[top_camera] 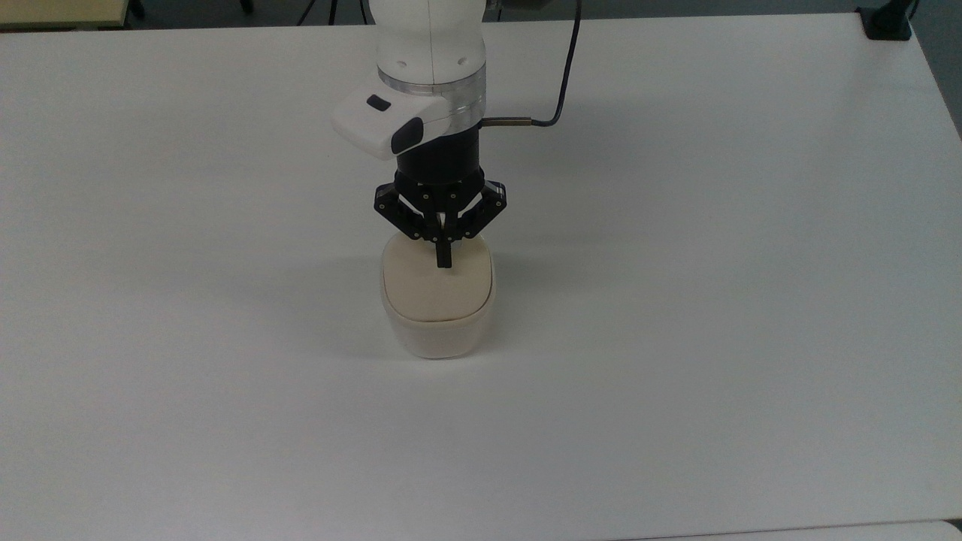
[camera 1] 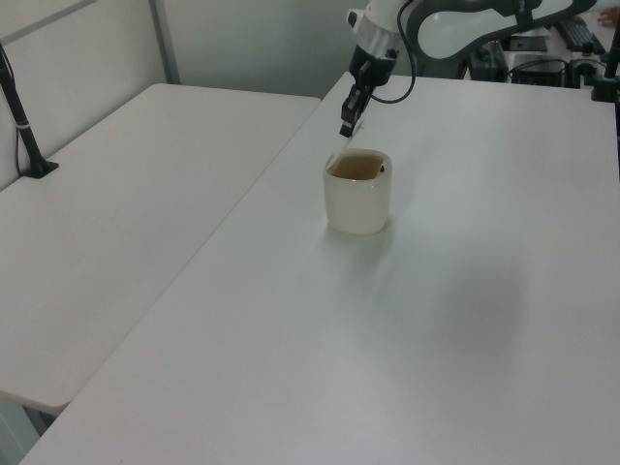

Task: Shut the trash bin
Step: 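Push the lid down with the gripper fingers until it shuts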

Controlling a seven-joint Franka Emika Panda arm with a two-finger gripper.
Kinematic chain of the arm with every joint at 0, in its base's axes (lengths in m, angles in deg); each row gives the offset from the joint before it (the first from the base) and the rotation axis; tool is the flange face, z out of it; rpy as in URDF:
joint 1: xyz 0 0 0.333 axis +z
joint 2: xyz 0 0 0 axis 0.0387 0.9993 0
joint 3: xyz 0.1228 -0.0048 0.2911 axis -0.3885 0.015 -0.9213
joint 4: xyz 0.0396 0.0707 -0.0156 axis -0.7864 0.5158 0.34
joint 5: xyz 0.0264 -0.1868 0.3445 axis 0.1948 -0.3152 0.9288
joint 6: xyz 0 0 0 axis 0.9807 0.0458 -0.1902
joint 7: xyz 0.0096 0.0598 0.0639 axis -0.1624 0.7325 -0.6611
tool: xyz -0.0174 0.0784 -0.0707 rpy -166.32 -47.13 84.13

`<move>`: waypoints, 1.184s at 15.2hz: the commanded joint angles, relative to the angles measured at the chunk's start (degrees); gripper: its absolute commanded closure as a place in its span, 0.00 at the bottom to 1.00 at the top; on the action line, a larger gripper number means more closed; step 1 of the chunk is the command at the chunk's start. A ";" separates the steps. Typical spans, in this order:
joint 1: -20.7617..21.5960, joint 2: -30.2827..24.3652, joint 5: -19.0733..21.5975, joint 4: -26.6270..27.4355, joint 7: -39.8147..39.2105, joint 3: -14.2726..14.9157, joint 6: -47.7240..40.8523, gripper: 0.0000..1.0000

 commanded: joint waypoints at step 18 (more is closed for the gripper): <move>0.26 -6.24 0.01 2.94 0.34 0.79 -18.82 1.00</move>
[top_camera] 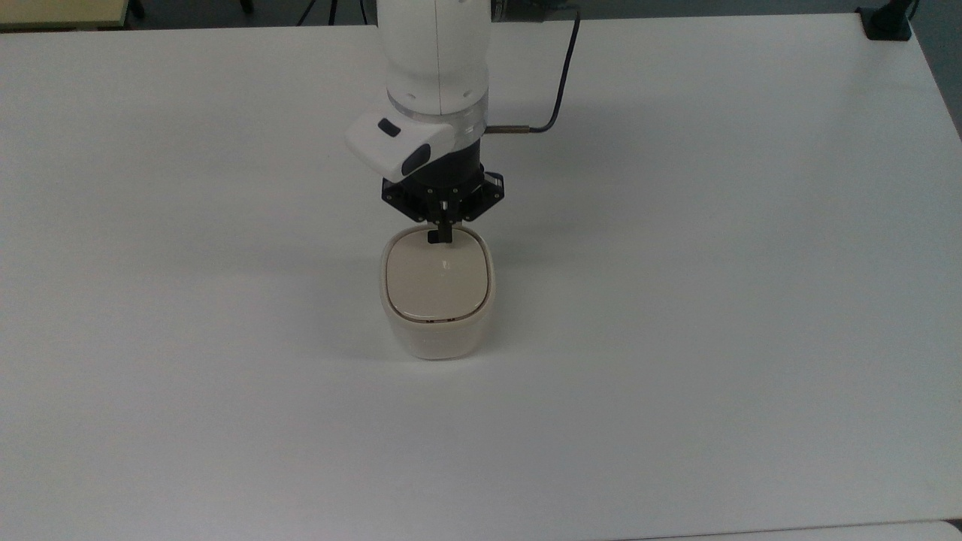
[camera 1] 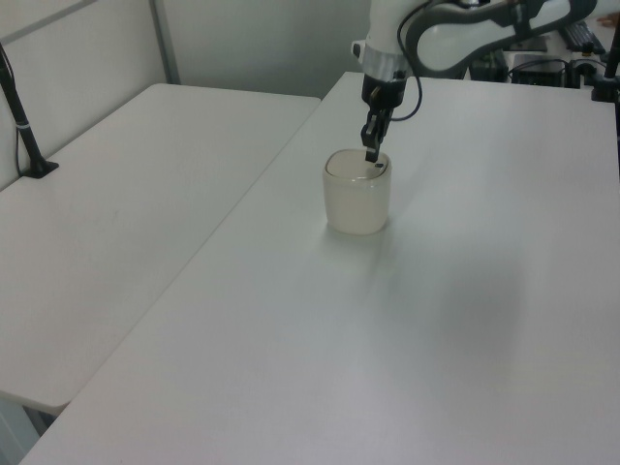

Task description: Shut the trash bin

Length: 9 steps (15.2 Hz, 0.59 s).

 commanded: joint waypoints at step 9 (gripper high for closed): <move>-2.11 -19.91 -7.47 7.67 7.64 0.48 -18.32 0.84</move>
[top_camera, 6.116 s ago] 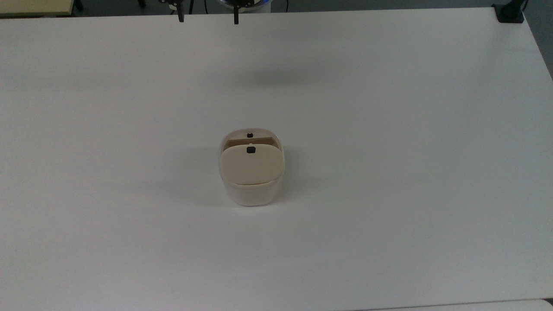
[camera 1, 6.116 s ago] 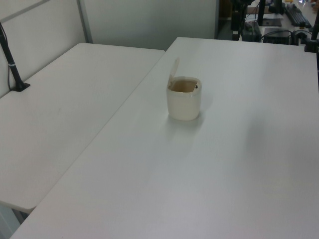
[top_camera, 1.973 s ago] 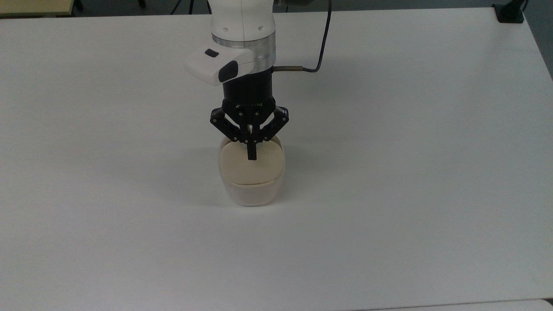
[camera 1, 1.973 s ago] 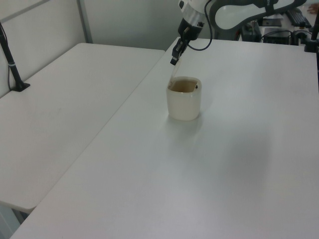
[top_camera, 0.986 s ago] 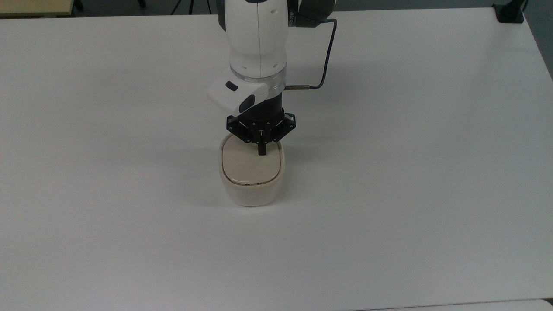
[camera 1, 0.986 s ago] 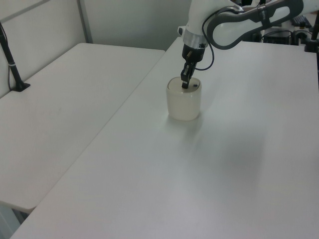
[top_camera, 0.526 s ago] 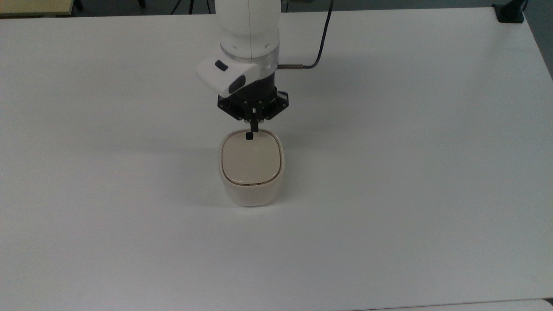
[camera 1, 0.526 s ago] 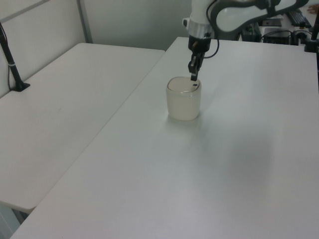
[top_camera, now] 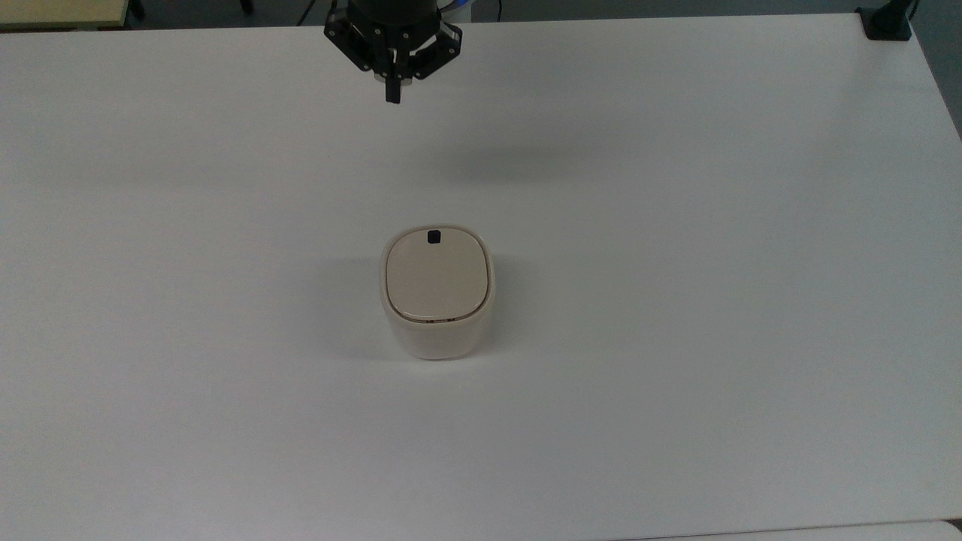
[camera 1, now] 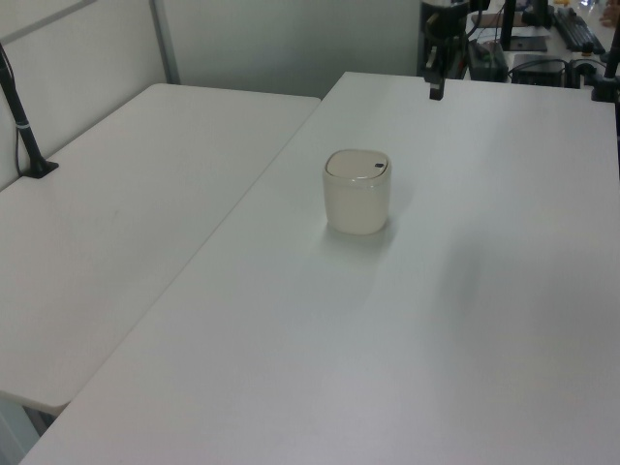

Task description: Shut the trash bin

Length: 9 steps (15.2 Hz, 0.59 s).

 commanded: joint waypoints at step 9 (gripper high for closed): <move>-1.45 -3.64 -0.36 3.35 -1.72 0.25 -2.81 0.00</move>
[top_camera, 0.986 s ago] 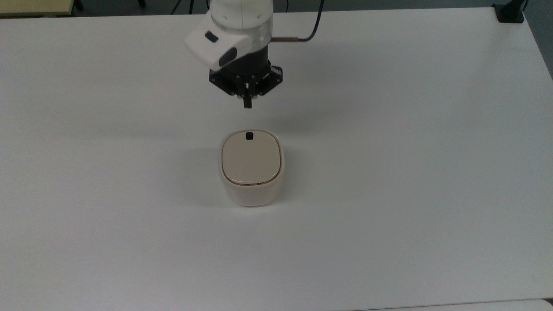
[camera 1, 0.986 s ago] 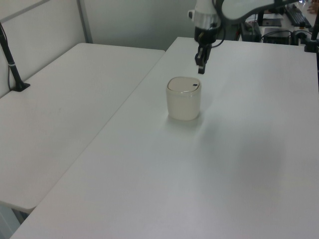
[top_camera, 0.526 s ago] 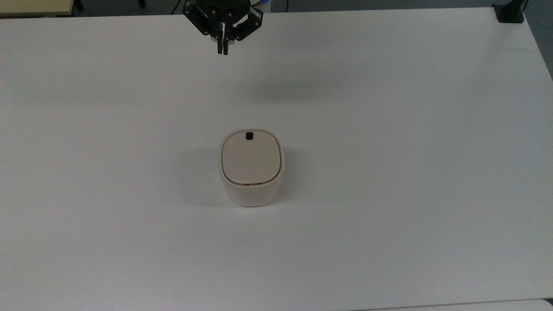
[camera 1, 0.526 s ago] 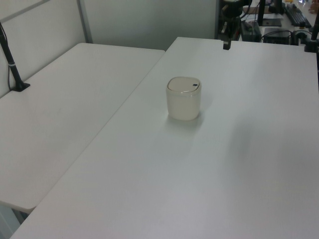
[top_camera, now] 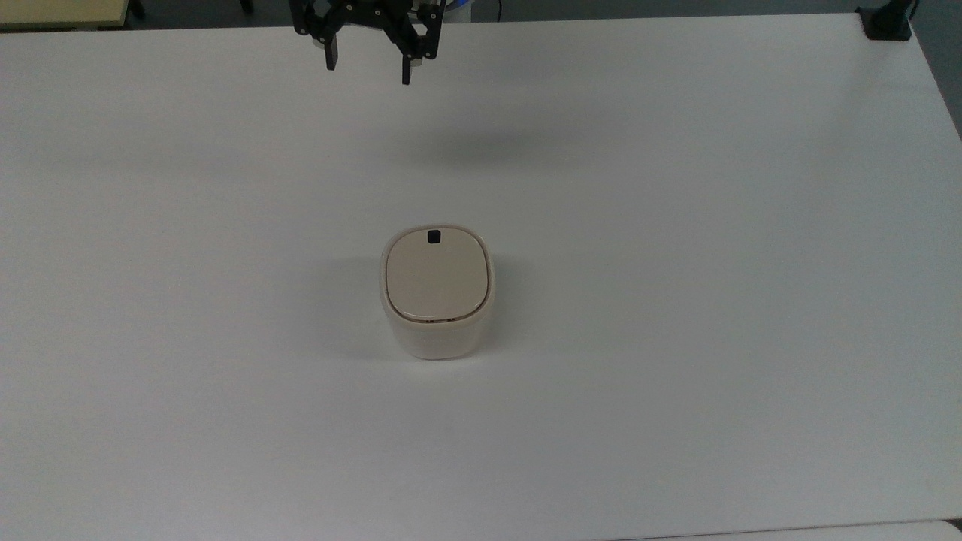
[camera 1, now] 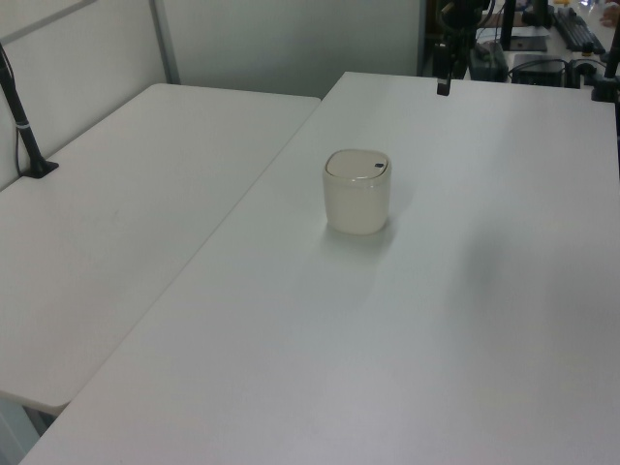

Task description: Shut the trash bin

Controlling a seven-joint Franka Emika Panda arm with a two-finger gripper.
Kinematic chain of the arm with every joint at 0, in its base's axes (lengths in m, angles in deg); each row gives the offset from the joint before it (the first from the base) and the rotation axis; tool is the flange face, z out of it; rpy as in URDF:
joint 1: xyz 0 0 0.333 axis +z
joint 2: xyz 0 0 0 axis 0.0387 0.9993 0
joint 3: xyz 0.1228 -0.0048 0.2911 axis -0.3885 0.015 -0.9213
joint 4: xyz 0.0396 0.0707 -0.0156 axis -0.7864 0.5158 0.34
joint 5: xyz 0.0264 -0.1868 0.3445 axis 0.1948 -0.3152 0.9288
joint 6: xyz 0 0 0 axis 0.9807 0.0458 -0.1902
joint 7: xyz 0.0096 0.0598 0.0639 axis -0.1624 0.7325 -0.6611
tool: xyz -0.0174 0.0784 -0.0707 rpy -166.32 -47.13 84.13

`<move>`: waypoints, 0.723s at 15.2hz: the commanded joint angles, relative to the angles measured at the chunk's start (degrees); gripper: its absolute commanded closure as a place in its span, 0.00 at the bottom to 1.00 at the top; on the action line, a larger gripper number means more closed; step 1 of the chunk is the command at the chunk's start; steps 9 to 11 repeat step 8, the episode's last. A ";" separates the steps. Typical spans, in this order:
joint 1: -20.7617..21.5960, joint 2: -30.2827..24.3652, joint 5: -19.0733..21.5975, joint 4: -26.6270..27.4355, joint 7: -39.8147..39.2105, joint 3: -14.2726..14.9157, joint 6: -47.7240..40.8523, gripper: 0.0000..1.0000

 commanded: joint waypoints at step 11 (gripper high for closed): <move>0.45 -1.32 1.08 -0.34 -3.05 0.15 -4.91 0.00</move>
